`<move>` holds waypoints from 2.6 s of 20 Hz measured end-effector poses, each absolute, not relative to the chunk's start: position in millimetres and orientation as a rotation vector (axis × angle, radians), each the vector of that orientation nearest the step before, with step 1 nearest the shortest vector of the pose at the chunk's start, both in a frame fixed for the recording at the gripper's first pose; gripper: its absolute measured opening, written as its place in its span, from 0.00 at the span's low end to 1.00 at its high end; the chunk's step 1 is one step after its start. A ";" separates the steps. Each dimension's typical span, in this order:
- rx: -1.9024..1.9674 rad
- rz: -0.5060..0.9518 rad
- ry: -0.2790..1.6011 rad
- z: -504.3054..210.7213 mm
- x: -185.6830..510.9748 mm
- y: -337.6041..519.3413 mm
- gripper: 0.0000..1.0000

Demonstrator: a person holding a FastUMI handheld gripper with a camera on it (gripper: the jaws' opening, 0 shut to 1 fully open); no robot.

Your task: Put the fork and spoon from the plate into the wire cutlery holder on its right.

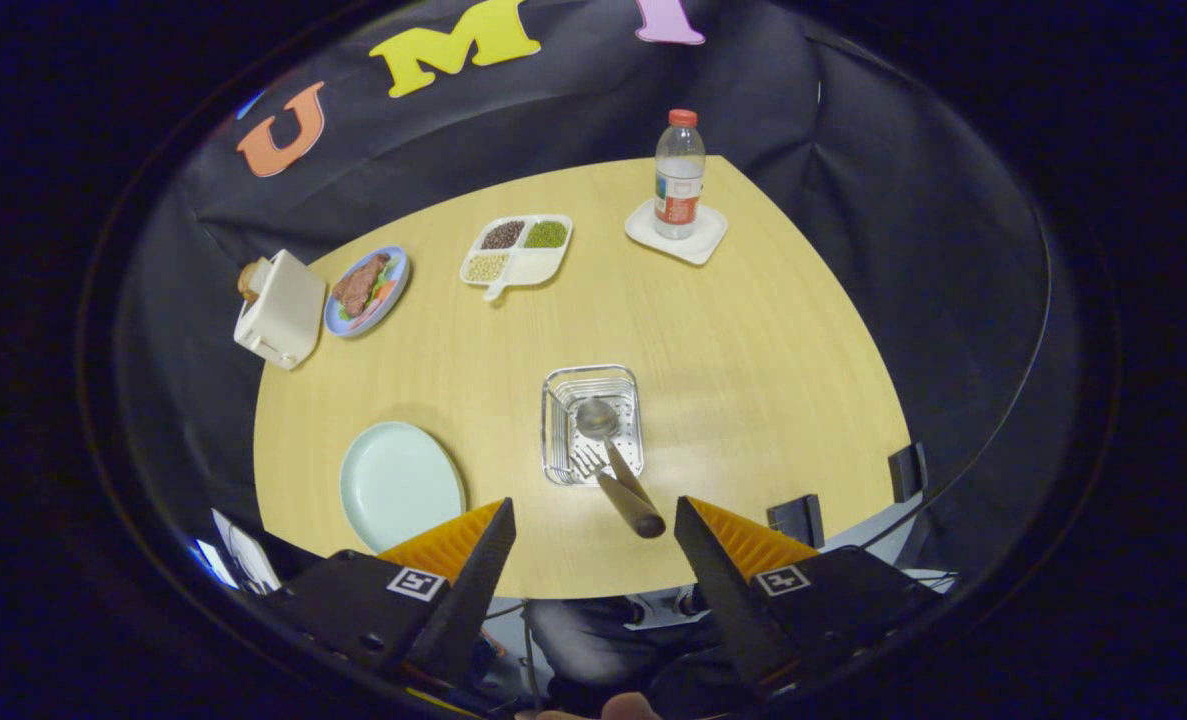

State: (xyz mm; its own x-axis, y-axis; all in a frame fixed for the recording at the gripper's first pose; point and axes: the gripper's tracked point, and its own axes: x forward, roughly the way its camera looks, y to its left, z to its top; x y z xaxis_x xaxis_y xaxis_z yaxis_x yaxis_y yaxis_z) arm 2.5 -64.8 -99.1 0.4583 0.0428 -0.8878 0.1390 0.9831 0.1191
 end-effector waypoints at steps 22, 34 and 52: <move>0.081 -0.030 0.113 70.8 -48.1 -95.3 0.96; 0.022 0.015 -0.119 58.6 -99.1 -62.2 0.96; -0.014 0.003 -0.120 55.1 -86.4 -47.3 0.96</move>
